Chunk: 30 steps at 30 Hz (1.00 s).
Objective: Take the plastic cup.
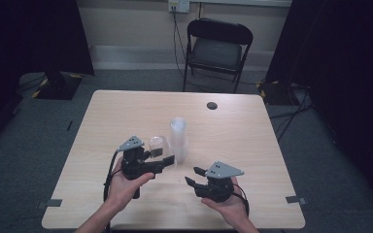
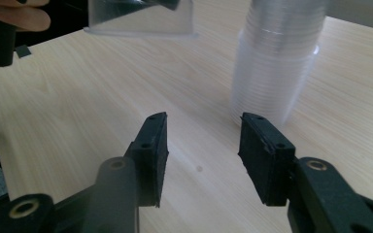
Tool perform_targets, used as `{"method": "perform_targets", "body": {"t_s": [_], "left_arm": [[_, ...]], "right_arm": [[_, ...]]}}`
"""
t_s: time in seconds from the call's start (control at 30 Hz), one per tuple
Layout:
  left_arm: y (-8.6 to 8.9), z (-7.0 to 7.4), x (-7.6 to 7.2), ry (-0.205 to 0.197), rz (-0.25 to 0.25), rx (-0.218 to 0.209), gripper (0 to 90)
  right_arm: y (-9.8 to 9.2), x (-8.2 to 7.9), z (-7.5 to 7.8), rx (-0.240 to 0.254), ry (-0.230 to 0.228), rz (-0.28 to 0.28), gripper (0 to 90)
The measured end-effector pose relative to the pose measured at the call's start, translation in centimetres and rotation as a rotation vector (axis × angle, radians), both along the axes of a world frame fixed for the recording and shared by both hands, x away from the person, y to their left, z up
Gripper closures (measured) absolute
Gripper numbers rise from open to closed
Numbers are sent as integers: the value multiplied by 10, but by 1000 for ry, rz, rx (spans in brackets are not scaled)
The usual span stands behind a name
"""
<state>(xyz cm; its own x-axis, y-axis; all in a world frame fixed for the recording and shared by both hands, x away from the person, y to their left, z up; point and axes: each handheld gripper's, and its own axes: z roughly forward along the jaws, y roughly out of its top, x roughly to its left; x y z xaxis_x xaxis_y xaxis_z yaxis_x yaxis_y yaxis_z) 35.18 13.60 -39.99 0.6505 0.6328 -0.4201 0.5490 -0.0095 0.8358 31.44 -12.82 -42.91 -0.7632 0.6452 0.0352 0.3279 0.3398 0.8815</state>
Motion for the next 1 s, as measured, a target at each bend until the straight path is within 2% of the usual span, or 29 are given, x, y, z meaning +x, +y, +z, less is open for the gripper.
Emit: {"method": "perform_targets", "body": {"t_s": [0.1, 0.2, 0.27, 0.33, 0.37, 0.5, 0.8, 0.93, 1.0], "left_arm": [[-4, -2, -2, 24, -15, -13, 363], [-8, -4, -3, 47, -36, -25, 362], [-11, -4, -3, 52, -44, -25, 363], [-12, -5, -4, 68, -51, -37, 362], [-12, -5, -4, 77, -55, -41, 363], [-14, -6, -4, 103, -67, -66, 362], [-18, -6, -6, 148, -98, -127, 362], [-18, -5, -7, 149, -104, -142, 363], [-20, -4, -8, 138, -104, -142, 362]], "right_arm": [[5, -2, 0, 4, -17, 17, 583], [7, -4, 0, 28, -38, 18, 618], [7, -6, 0, 28, -51, 24, 635], [7, -8, 0, 43, -63, 21, 645], [8, -9, -1, 38, -84, 25, 651], [8, -9, -3, 39, -99, 22, 652], [9, -12, -1, 77, -196, 31, 695], [8, -12, -1, 81, -225, 22, 709], [8, -12, -1, 84, -233, 18, 712]]}}
